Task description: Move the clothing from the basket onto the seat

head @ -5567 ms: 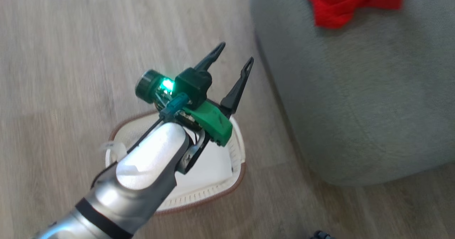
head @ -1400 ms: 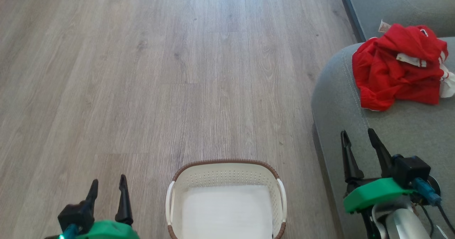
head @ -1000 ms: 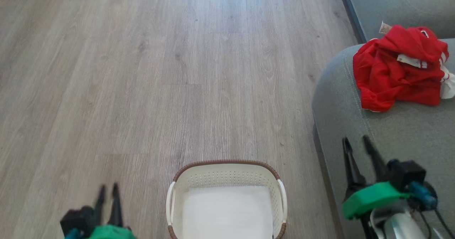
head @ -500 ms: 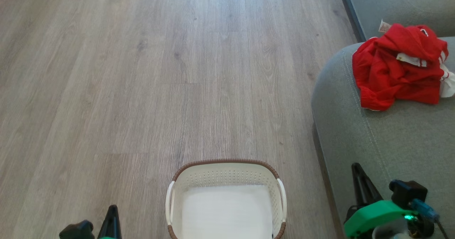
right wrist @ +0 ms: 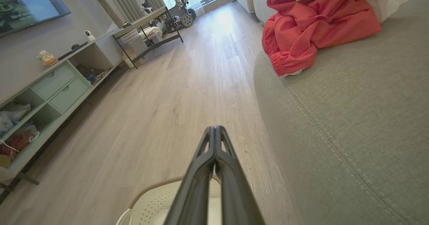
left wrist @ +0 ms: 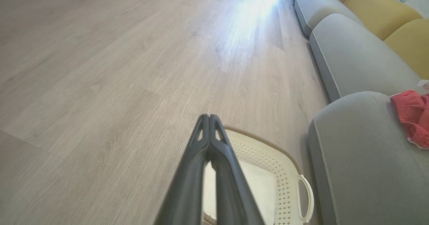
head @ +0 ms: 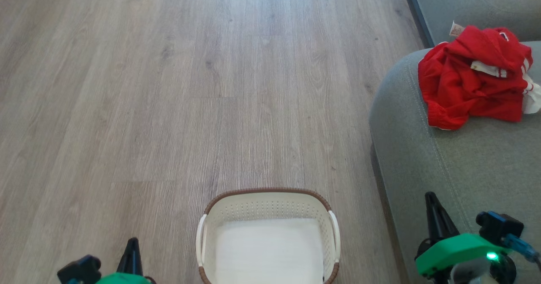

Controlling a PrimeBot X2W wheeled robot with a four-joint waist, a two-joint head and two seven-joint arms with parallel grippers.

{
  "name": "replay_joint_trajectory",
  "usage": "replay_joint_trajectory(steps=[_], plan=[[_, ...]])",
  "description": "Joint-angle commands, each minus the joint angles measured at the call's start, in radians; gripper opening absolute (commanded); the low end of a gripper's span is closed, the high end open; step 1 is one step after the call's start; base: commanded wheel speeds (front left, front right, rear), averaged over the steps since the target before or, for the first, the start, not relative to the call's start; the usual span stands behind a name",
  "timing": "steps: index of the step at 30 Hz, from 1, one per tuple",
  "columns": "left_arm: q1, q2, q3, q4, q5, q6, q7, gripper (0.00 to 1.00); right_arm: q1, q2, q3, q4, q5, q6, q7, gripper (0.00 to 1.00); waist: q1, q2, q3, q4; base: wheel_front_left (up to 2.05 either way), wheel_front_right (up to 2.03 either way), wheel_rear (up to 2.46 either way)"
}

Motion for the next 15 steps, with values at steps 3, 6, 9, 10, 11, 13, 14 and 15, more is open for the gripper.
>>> replay_joint_trajectory(steps=[3,6,9,10,11,13,14,15], plan=[[-0.056,0.003,0.036,-0.031,-0.041,-0.017,0.011,0.00,-0.061,0.000,-0.003,-0.040,0.050,0.000,0.011,0.00,0.0000,-0.0001,0.001,-0.001,0.00,0.00,0.00],[-0.062,0.000,0.044,-0.032,-0.070,-0.025,0.019,0.00,-0.063,0.000,-0.006,-0.043,0.084,0.000,0.020,0.00,0.0000,-0.0001,0.003,-0.002,0.00,0.00,0.00],[-0.068,-0.003,0.053,-0.033,-0.099,-0.034,0.028,0.00,-0.065,0.001,-0.009,-0.045,0.119,0.000,0.028,0.00,0.0000,-0.0001,0.004,-0.002,0.00,0.00,0.00],[-0.070,-0.004,0.056,-0.033,-0.109,-0.037,0.031,0.00,-0.066,0.001,-0.009,-0.045,0.130,0.000,0.031,0.00,0.0000,-0.0001,0.005,-0.003,0.00,0.00,0.00],[-0.072,-0.005,0.059,-0.033,-0.118,-0.040,0.034,0.00,-0.067,0.001,-0.010,-0.046,0.142,0.000,0.034,0.00,0.0000,-0.0001,0.005,-0.003,0.00,0.00,0.00],[-0.076,-0.008,0.065,-0.033,-0.138,-0.045,0.039,0.00,-0.068,0.001,-0.012,-0.048,0.165,0.000,0.040,0.00,0.0000,-0.0001,0.006,-0.003,0.00,0.00,0.00],[-0.078,-0.009,0.068,-0.034,-0.148,-0.048,0.042,0.00,-0.069,0.001,-0.013,-0.048,0.176,0.000,0.043,0.00,0.0000,-0.0001,0.006,-0.004,0.00,0.00,0.00],[-0.080,-0.010,0.070,-0.034,-0.157,-0.051,0.045,0.00,-0.069,0.001,-0.014,-0.049,0.187,0.000,0.046,0.00,0.0000,-0.0001,0.007,-0.004,0.00,0.00,0.00]])
